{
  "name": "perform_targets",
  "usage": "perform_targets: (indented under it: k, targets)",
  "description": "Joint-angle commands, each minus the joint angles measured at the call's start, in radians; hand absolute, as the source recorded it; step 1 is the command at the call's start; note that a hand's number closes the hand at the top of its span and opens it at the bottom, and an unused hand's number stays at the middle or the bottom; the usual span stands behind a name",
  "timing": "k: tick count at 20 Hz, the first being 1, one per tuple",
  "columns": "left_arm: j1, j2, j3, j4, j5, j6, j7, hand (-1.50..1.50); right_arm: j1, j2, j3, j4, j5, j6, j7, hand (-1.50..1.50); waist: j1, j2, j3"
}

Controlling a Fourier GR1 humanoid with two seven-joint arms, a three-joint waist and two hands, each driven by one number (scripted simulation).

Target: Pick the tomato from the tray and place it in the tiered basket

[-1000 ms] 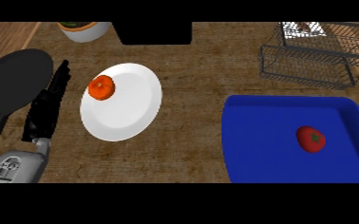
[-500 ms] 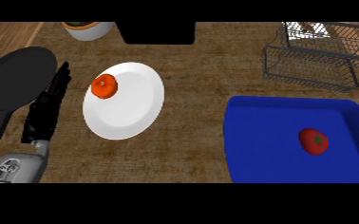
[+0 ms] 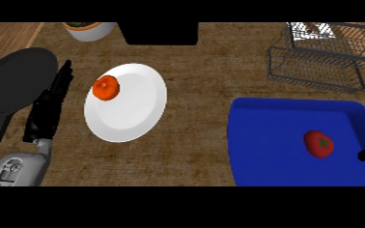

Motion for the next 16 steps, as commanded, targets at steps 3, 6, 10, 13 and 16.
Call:
perform_targets:
  k: [3,6,10,13,16]
  targets:
    - [0.019,0.000,0.068,-0.002,-0.002,-0.046,-0.016,0.00,-0.011,0.056,0.010,0.001,0.082,0.058,0.068,-1.50,-0.007,-0.001,0.000]
    - [0.032,-0.030,0.055,-0.068,-0.035,-0.041,0.038,0.00,0.038,0.076,-0.032,0.004,0.126,0.098,0.010,-1.50,-0.008,-0.002,0.001]
    - [0.079,-0.060,0.050,-0.085,-0.070,-0.039,0.004,0.00,0.031,0.156,0.018,-0.047,0.201,0.081,0.060,-1.50,-0.006,-0.002,0.000]
    - [0.052,-0.075,0.082,0.007,-0.081,-0.051,-0.057,0.00,0.037,0.139,-0.019,-0.078,0.237,0.116,0.050,-1.50,-0.008,-0.001,0.000]
    - [-0.028,-0.091,0.073,0.000,-0.092,-0.052,0.042,0.00,0.036,0.195,0.048,-0.038,0.376,0.061,0.015,-1.50,-0.008,0.000,0.001]
